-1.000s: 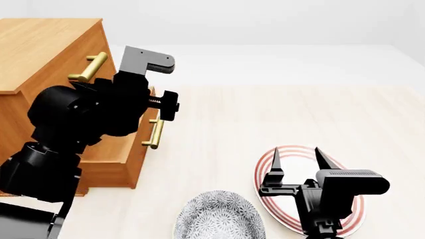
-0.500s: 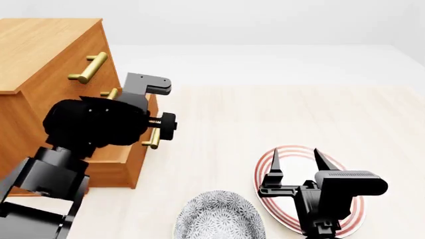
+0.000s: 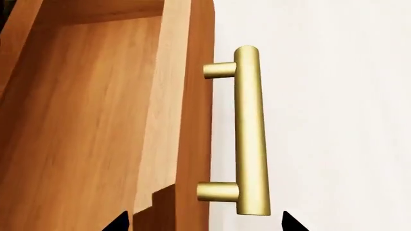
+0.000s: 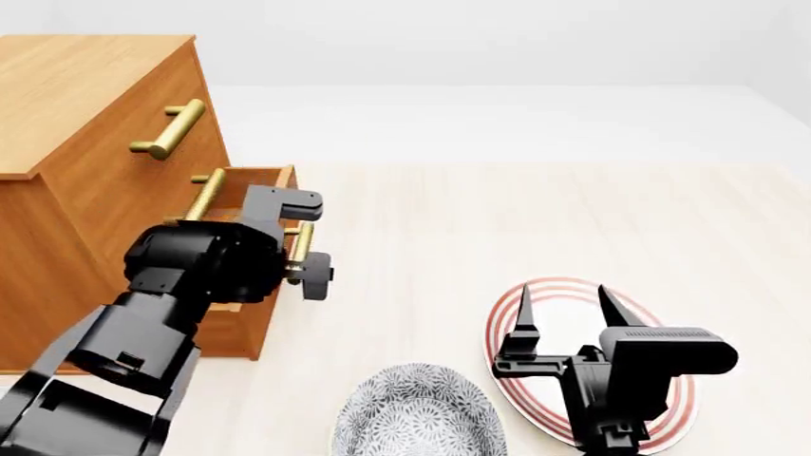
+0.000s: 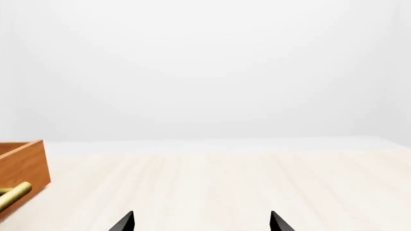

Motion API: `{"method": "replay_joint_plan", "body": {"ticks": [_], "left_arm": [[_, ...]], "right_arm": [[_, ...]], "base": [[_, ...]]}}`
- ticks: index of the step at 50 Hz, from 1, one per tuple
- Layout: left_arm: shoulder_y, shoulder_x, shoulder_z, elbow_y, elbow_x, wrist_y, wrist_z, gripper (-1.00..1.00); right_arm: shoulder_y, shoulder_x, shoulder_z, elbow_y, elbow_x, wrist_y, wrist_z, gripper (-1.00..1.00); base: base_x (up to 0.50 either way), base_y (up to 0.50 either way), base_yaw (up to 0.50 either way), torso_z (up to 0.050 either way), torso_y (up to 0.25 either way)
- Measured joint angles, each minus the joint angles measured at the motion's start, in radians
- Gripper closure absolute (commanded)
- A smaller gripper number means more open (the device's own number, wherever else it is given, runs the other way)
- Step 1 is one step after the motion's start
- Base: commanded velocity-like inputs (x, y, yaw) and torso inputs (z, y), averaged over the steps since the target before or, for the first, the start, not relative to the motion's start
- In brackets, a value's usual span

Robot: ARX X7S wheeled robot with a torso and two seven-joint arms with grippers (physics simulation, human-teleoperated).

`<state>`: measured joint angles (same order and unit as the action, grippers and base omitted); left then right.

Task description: Open the bottom drawer of the cabinet.

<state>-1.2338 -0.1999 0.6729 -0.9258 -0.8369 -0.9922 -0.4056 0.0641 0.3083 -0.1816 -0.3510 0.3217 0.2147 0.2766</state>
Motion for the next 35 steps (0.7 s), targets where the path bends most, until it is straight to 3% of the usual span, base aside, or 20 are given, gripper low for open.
{"method": "replay_joint_plan", "body": {"ticks": [11, 35], "left_arm": [[0.009, 0.009, 0.009, -0.036, -0.001, 0.002, 0.037, -1.0], [0.049, -0.016, -0.01, 0.172, -0.091, -0.121, 0.055, -1.0]], "right_arm": [[0.0, 0.002, -0.003, 0.003, 0.003, -0.003, 0.003, -1.0], [0.0, 0.009, -0.008, 0.002, 0.009, -0.006, 0.009, -1.0]], "base": [[0.0, 0.0, 0.0, 0.0, 0.0], [0.0, 0.0, 0.0, 0.0, 0.0]]}}
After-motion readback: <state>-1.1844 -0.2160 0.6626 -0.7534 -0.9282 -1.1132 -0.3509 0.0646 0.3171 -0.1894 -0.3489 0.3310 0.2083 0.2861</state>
